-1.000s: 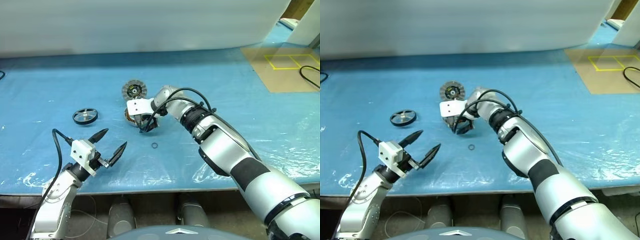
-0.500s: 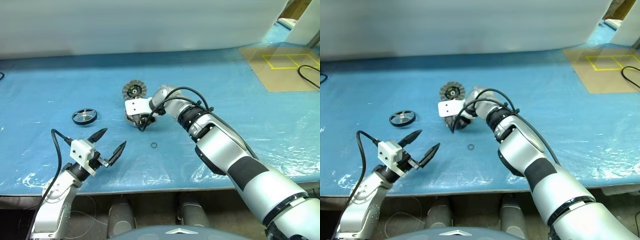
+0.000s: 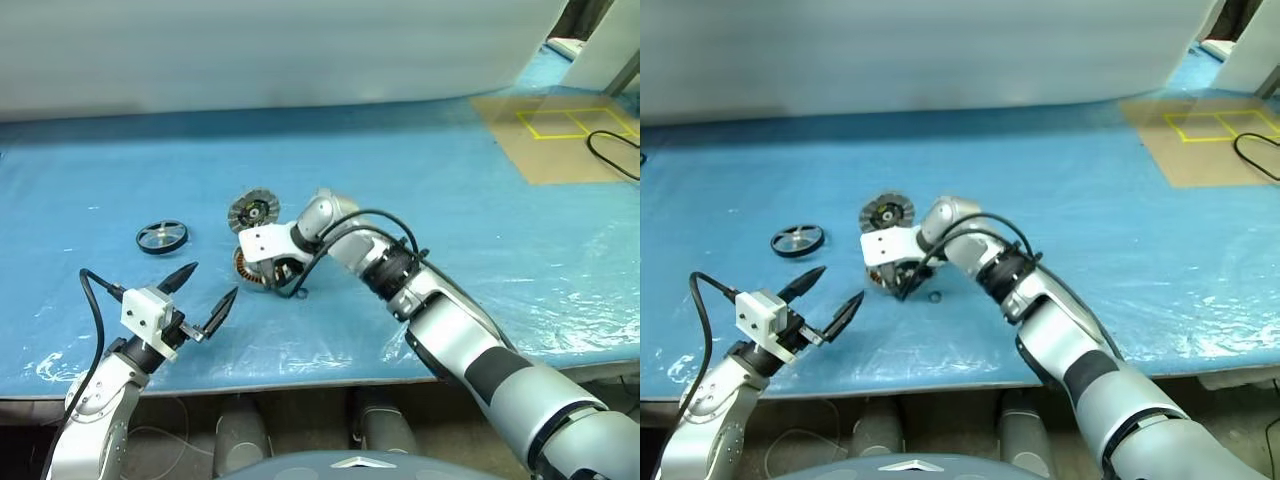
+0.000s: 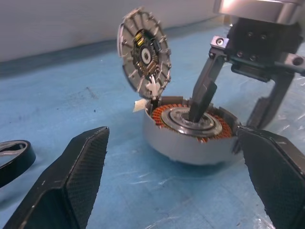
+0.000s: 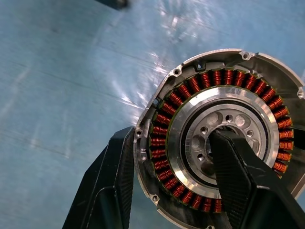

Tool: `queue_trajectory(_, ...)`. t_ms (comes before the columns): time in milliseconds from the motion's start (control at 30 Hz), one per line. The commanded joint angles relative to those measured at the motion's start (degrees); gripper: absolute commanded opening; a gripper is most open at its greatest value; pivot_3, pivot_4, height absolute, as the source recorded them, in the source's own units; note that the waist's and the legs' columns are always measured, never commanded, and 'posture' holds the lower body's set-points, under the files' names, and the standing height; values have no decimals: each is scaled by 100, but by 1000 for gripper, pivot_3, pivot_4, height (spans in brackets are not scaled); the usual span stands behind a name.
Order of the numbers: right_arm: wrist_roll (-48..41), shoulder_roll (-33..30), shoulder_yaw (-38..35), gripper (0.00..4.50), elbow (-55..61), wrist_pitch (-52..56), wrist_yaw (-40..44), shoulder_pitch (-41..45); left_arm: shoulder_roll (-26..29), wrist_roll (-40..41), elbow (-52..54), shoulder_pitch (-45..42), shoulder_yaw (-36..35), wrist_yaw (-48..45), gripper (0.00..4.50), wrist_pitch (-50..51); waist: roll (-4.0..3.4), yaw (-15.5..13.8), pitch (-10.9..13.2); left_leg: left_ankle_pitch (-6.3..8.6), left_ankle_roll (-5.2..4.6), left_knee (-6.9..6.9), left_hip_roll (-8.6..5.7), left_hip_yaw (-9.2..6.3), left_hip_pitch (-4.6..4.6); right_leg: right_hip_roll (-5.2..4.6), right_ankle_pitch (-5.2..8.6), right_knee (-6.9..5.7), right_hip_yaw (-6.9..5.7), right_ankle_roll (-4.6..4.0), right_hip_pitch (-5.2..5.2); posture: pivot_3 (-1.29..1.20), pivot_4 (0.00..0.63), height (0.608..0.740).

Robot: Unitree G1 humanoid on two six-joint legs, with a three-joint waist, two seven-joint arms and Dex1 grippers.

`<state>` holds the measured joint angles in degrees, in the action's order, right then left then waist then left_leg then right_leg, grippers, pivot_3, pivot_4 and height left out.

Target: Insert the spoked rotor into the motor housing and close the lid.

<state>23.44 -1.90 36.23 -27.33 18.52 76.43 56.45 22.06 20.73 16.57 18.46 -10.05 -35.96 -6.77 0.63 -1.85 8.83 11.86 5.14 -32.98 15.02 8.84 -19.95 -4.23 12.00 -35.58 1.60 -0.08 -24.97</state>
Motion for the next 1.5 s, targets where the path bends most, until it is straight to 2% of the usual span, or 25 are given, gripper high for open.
queue_trajectory(33,-89,191,515,2126,282,453,309,-388,-2,36,225,38,-74,4,4500,-138,-1,34,-3,0,1,0,0,0,4,1,1,0,3,0,1,0,150,740)
queue_trajectory(167,-106,213,467,2126,213,482,133,-344,33,54,221,29,-96,-19,4500,-121,-3,92,-5,1,1,0,-3,0,10,2,1,-2,8,0,0,0,150,740)
queue_trajectory(367,-339,307,210,3917,75,578,-43,-263,43,60,209,5,-54,-51,4500,-97,-4,103,-5,1,1,0,-4,0,11,3,1,-5,10,-1,-2,0,150,740)
queue_trajectory(567,-1026,236,-299,3917,415,1186,369,-96,47,69,156,-73,-20,-102,4500,-63,-6,94,-4,1,1,0,-4,-1,4,2,0,-10,9,-1,-9,0,150,740)
queue_trajectory(800,-1739,-49,-517,3917,1051,1742,622,-19,90,97,3,-281,63,-235,4500,7,-6,70,-1,-7,15,-1,-4,0,-21,3,0,2,5,-1,-25,0,150,740)
queue_trajectory(1000,-1472,-188,-229,3917,987,1257,80,117,121,111,-80,-437,60,-312,4500,44,-6,60,-1,-9,18,0,-4,1,-18,2,0,-2,6,-1,-23,0,150,740)
queue_trajectory(1167,-1525,-176,-154,3917,925,1144,-42,133,121,107,-46,-384,33,-319,4500,37,-6,60,-1,-9,18,-1,-7,1,-18,1,0,-2,7,-1,-23,0,150,740)
queue_trajectory(1300,-1712,-301,-314,3917,925,1011,39,102,115,100,12,-340,20,-289,4500,53,-6,58,-1,-9,18,-1,-7,1,-18,1,0,-1,7,-1,-23,0,150,740)
queue_trajectory(1500,-2183,-732,-788,3917,948,204,108,-160,120,139,186,-314,67,-280,4500,135,-5,46,-1,-7,14,-2,-8,1,-19,1,0,-1,6,-1,-22,0,150,740)
